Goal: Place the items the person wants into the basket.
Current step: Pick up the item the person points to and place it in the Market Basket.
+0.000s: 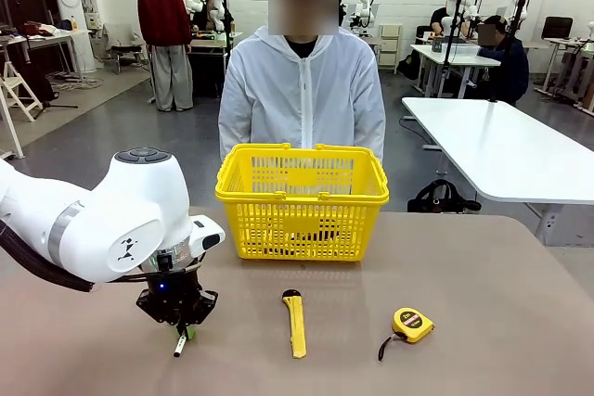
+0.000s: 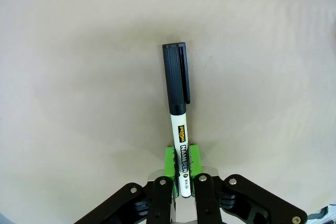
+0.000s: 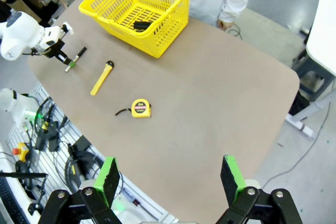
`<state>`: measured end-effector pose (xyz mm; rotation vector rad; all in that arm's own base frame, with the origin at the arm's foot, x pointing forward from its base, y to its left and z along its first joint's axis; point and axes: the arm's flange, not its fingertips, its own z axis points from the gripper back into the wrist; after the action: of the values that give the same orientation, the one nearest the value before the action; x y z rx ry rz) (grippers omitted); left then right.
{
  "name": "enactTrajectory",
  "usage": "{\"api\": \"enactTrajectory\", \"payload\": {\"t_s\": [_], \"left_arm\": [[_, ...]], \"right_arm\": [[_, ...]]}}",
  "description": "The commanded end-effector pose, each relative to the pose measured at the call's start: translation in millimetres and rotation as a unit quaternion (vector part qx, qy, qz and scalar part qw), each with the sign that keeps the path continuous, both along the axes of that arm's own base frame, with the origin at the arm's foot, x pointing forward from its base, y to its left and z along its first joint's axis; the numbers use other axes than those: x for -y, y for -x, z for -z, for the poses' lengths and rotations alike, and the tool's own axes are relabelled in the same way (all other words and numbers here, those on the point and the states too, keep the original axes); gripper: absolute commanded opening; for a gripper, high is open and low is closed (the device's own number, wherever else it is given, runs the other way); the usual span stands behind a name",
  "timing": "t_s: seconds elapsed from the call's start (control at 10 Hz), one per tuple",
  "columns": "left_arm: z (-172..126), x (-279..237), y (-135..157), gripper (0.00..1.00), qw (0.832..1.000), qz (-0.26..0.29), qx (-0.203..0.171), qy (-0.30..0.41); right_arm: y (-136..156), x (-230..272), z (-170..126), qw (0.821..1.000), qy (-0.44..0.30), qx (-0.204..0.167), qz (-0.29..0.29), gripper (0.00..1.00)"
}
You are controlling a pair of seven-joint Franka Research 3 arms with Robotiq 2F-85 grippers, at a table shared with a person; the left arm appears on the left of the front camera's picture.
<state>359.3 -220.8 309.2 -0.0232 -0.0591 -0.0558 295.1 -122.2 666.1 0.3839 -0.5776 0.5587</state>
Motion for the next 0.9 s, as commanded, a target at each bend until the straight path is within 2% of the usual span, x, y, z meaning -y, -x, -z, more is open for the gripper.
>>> {"api": "enactTrajectory", "payload": {"t_s": [0.0,0.1,0.2,0.5,0.6,0.8], "left_arm": [[6,5,-1,0.00,1.000,0.002,-0.011,-0.004],[1,5,0,0.00,1.000,0.015,-0.012,-0.014],[-38,7,15,0.00,0.998,0.052,-0.004,-0.021],[-212,-9,64,0.00,0.985,0.130,0.109,-0.019],[-252,-14,65,0.00,0.983,0.137,0.123,-0.022],[-280,-9,50,0.00,0.982,0.146,0.117,-0.005]], "right_arm": [[0,1,1,1.000,-0.004,0.000,-0.003,1.00],[0,1,1,1.000,-0.004,0.000,-0.003,1.00],[0,1,1,1.000,-0.004,0.000,-0.003,1.00],[0,1,1,1.000,-0.004,0.000,-0.003,1.00],[0,1,1,1.000,-0.004,0.000,-0.003,1.00],[0,1,1,1.000,-0.004,0.000,-0.003,1.00]]}}
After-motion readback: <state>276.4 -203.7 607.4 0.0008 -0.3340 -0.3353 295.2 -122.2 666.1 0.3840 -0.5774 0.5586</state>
